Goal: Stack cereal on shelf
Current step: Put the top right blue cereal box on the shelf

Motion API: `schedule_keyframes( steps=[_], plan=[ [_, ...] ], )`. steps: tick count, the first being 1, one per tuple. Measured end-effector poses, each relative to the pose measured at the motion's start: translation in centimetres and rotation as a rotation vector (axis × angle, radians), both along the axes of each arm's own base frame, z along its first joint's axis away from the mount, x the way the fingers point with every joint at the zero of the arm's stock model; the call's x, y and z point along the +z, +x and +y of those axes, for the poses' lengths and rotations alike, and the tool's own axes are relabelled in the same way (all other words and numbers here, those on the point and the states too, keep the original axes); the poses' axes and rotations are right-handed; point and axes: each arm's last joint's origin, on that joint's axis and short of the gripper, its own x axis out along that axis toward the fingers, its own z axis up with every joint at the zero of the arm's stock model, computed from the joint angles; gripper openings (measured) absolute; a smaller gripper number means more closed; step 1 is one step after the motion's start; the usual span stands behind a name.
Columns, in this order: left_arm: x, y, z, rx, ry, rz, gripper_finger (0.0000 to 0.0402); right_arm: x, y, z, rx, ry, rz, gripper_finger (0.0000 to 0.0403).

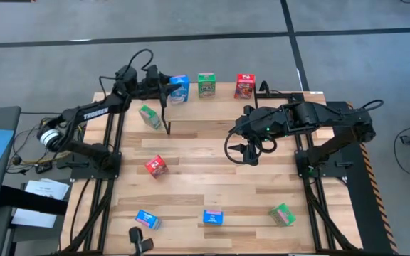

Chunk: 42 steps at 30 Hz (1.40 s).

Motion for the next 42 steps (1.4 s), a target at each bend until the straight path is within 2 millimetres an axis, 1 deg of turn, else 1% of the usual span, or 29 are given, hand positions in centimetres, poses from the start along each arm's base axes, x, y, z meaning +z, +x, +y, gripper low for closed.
schedule_keyframes(
  steps=[3,6,11,17,37,42],
  plan=[
    [-1.1,0.3,1.0,-0.016,-0.021,-0.004,0.0167,0.0,0.0,0.0,0.000,0.000,0.000,0.0286],
    [-1.6,0.3,1.7,-0.031,-0.023,-0.025,0.0167,0.0,0.0,0.0,0.000,0.000,0.000,0.0286],
    [-1.6,-0.1,2.2,-0.031,0.002,-0.031,0.0167,0.0,0.0,0.0,0.000,-0.001,0.006,0.0286],
    [-1.5,-1.1,2.9,0.012,0.035,-0.028,0.0167,0.0,0.0,0.0,0.000,-0.001,0.005,0.0286],
    [-1.6,-1.3,3.1,0.001,0.036,-0.026,0.0167,0.0,0.0,0.0,0.000,-0.001,0.005,0.0286],
    [-1.6,-1.3,3.1,0.002,0.019,-0.031,0.0177,0.0,0.0,0.0,0.001,-0.001,0.005,0.0286]
  ],
)
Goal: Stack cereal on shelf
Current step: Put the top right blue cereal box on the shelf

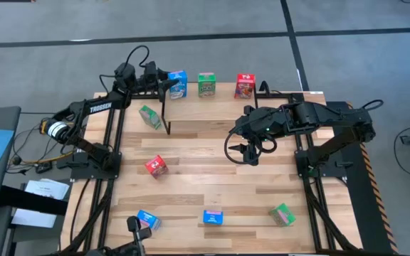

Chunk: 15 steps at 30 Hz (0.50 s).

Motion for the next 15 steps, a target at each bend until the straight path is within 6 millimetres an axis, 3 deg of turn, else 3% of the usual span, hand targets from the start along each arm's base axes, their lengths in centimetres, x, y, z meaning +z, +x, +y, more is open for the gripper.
schedule_keyframes(
  steps=[15],
  plan=[
    [-0.38,-0.03,0.09,0.033,-0.059,0.013,0.0229,0.00,0.00,0.00,0.000,0.000,0.000,0.0286]
  ],
)
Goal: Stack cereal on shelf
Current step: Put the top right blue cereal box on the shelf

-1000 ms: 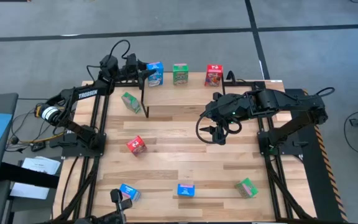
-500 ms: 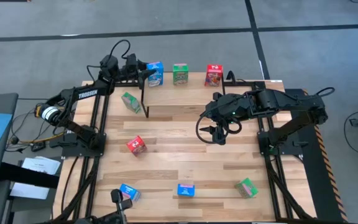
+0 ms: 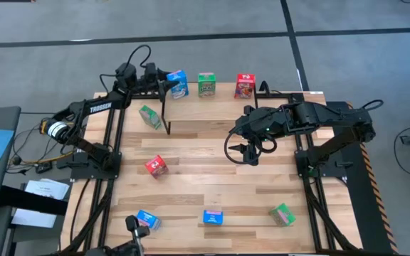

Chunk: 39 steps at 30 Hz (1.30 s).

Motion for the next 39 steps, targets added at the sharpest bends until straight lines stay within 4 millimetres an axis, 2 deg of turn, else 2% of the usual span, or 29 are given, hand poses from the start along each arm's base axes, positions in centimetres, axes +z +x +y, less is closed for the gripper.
schedule_keyframes(
  steps=[9,19,24,30,39],
  plan=[
    [1.2,-0.4,-0.5,0.001,0.007,-0.038,0.0232,0.0,0.0,0.0,0.000,0.000,0.003,0.0286],
    [3.6,-1.3,-2.0,0.000,0.059,-0.072,0.0232,-0.2,-0.1,0.0,0.000,-0.002,0.021,0.0286],
    [4.4,-2.0,-3.1,0.002,0.018,-0.046,0.0232,-0.2,-0.1,0.0,0.000,-0.002,0.024,0.0286],
    [3.9,-2.6,-5.1,-0.007,-0.045,0.116,0.0232,-0.2,-0.1,0.0,-0.001,-0.001,0.022,0.0286],
    [2.7,-1.4,-6.7,-0.074,-0.066,0.250,0.0232,-0.2,-0.1,0.0,-0.001,-0.001,0.021,0.0286]
  ],
)
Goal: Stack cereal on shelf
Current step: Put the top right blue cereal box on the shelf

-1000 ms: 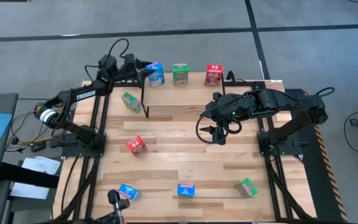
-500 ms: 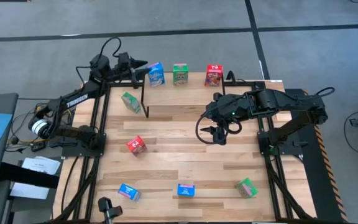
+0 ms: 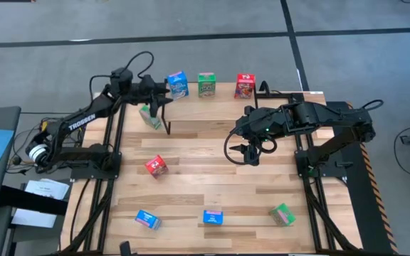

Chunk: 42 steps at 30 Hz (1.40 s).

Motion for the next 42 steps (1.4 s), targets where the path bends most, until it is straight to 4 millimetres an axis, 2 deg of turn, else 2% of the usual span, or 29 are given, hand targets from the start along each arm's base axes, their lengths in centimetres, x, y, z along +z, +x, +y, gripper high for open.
schedule_keyframes(
  steps=[9,23,28,36,42],
  plan=[
    [-0.9,1.2,-1.0,0.047,0.025,0.110,0.0232,0.0,0.0,0.0,0.000,0.000,0.000,0.0286],
    [-0.9,2.9,-2.6,0.058,0.096,0.147,0.0232,0.0,0.0,0.0,0.001,-0.001,0.000,0.0286],
    [-0.9,2.8,-2.4,0.151,0.121,0.173,0.0232,0.0,0.0,0.0,0.001,-0.001,0.000,0.0286],
    [-0.5,3.0,-2.0,0.168,0.138,0.128,0.0231,0.0,0.0,0.0,0.001,-0.001,0.000,0.0286],
    [-1.4,3.4,-1.6,0.179,0.107,0.153,0.0231,0.0,0.0,0.0,0.003,-0.003,0.000,0.0286]
  ],
)
